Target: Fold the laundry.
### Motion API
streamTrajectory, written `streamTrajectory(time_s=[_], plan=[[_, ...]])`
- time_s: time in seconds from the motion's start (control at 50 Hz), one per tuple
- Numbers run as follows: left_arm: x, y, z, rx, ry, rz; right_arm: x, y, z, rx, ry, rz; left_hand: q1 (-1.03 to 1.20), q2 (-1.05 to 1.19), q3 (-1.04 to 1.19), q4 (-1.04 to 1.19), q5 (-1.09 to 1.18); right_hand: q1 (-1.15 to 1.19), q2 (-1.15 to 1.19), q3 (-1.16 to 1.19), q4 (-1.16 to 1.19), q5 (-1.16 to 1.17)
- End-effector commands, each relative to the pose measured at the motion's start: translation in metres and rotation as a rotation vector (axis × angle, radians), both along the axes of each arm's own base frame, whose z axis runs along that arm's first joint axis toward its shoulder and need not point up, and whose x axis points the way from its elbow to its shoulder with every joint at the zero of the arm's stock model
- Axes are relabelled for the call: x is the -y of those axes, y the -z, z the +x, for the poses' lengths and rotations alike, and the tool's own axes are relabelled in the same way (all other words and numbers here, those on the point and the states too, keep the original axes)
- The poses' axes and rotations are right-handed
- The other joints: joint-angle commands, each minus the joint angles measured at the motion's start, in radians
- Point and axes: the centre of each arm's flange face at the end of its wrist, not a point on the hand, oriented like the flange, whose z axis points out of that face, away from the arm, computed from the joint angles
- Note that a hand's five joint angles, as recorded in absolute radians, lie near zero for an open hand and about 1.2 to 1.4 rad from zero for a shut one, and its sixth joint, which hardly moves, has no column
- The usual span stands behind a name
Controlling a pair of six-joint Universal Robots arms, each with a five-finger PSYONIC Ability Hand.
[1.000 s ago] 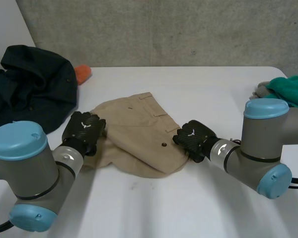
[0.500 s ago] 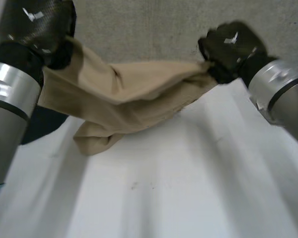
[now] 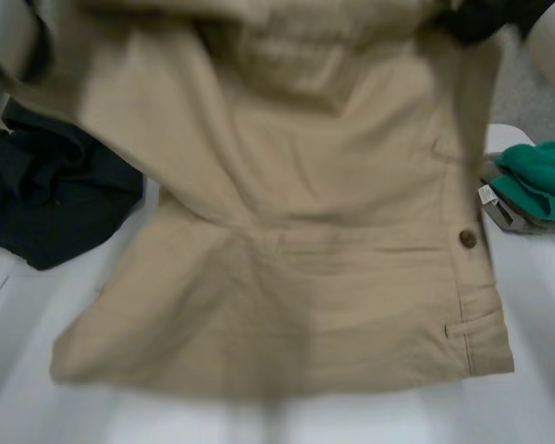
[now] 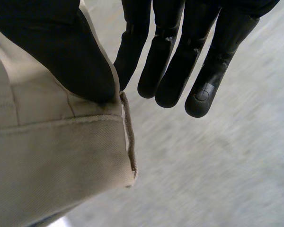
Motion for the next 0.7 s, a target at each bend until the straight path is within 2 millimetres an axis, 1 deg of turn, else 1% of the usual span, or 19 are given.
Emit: streamTrajectory(time_s=[0.02, 0.06, 0.08, 0.14, 0.16, 0.18, 0.2, 0.22, 0.24, 0.3, 0.38, 0.44, 0.52, 0.54, 0.6, 0.62, 0.64, 0.68, 0.7], plan=[[0.082, 0.085, -0.034, 0.048, -0.026, 0.098, 0.059, 0.087, 0.026, -0.047, 0.038, 0.119, 0.274, 0.199, 0.205, 0.198, 0.241, 0.423, 0.227, 0.209, 0.209, 0.23], [0.098, 0.098, -0.04, 0.043, -0.03, 0.09, 0.074, 0.101, 0.03, -0.035, 0.066, 0.104, 0.274, 0.199, 0.205, 0.198, 0.241, 0.423, 0.227, 0.209, 0.209, 0.23], [0.114, 0.11, -0.047, 0.035, -0.033, 0.075, 0.087, 0.116, 0.034, -0.024, 0.09, 0.083, 0.274, 0.199, 0.205, 0.198, 0.241, 0.423, 0.227, 0.209, 0.209, 0.23], [0.135, 0.13, -0.058, 0.032, -0.019, 0.055, 0.105, 0.14, 0.039, -0.013, 0.111, 0.055, 0.274, 0.199, 0.205, 0.198, 0.241, 0.423, 0.227, 0.209, 0.209, 0.23], [0.146, 0.141, -0.064, 0.031, -0.014, 0.043, 0.113, 0.158, 0.043, -0.011, 0.11, 0.039, 0.08, 0.005, 0.011, 0.004, 0.047, -0.122, -0.318, -0.336, -0.336, -0.316], [0.15, 0.145, -0.067, 0.03, -0.012, 0.037, 0.115, 0.164, 0.046, -0.009, 0.105, 0.029, -0.306, -0.381, -0.375, -0.382, -0.339, -0.654, -0.85, -0.868, -0.867, -0.847], [0.154, 0.148, -0.069, 0.03, -0.01, 0.03, 0.117, 0.17, 0.048, -0.006, 0.102, 0.02, -0.711, -0.786, -0.78, -0.787, -0.744, -0.798, -0.995, -1.012, -1.012, -0.992], [0.158, 0.151, -0.07, 0.029, -0.011, 0.024, 0.12, 0.176, 0.05, -0.003, 0.102, 0.013, -0.947, -1.023, -1.016, -1.024, -0.981, -0.798, -0.995, -1.012, -1.012, -0.992], [0.163, 0.153, -0.072, 0.024, -0.014, 0.014, 0.123, 0.18, 0.05, 0.006, 0.112, 0.001, -0.877, -0.953, -0.947, -0.954, -0.911, -0.798, -0.995, -1.012, -1.012, -0.992], [0.164, 0.149, -0.072, 0.017, -0.018, 0.004, 0.121, 0.177, 0.05, 0.012, 0.118, -0.003, -0.947, -1.023, -1.016, -1.024, -0.981, -0.798, -0.995, -1.012, -1.012, -0.992], [0.153, 0.137, -0.067, 0.01, -0.035, 0.014, 0.105, 0.141, 0.042, 0.043, 0.133, -0.034, -0.947, -1.023, -1.016, -1.024, -0.981, -0.798, -0.995, -1.012, -1.012, -0.992], [0.137, 0.129, -0.056, 0.02, -0.054, 0.042, 0.094, 0.127, 0.035, 0.036, 0.133, -0.036, -0.947, -1.022, -1.016, -1.023, -0.98, -0.798, -0.995, -1.012, -1.012, -0.992], [0.106, 0.141, -0.046, 0.074, -0.044, 0.126, 0.062, 0.111, 0.023, -0.008, 0.113, 0.036, -0.938, -1.013, -1.007, -1.014, -0.971, -0.798, -0.995, -1.012, -1.012, -0.992], [0.099, 0.143, -0.042, 0.086, -0.045, 0.144, 0.048, 0.113, 0.018, -0.043, 0.096, 0.097, -0.923, -0.998, -0.992, -0.999, -0.956, -0.798, -0.995, -1.012, -1.012, -0.992], [0.064, 0.149, -0.027, 0.137, -0.045, 0.221, 0.027, 0.128, 0.011, -0.103, 0.064, 0.227, -0.864, -0.94, -0.934, -0.941, -0.898, -0.798, -0.995, -1.012, -1.012, -0.992], [0.055, 0.153, -0.023, 0.157, -0.046, 0.251, 0.014, 0.142, 0.007, -0.144, 0.042, 0.323, -0.861, -0.937, -0.931, -0.938, -0.895, -0.798, -0.995, -1.012, -1.012, -0.992], [0.035, 0.164, -0.013, 0.204, -0.049, 0.323, 0.007, 0.15, 0.004, -0.165, 0.036, 0.381, -0.847, -0.922, -0.916, -0.923, -0.88, -0.798, -0.995, -1.012, -1.012, -0.992], [0.017, 0.174, -0.005, 0.248, -0.048, 0.384, -0.003, 0.165, -0.003, -0.197, 0.031, 0.473, -0.832, -0.907, -0.901, -0.908, -0.865, -0.798, -0.995, -1.012, -1.012, -0.992], [-0.001, 0.188, 0.003, 0.293, -0.046, 0.452, -0.013, 0.18, -0.01, -0.229, 0.022, 0.56, -0.829, -0.904, -0.898, -0.905, -0.862, -0.798, -0.995, -1.012, -1.012, -0.992]])
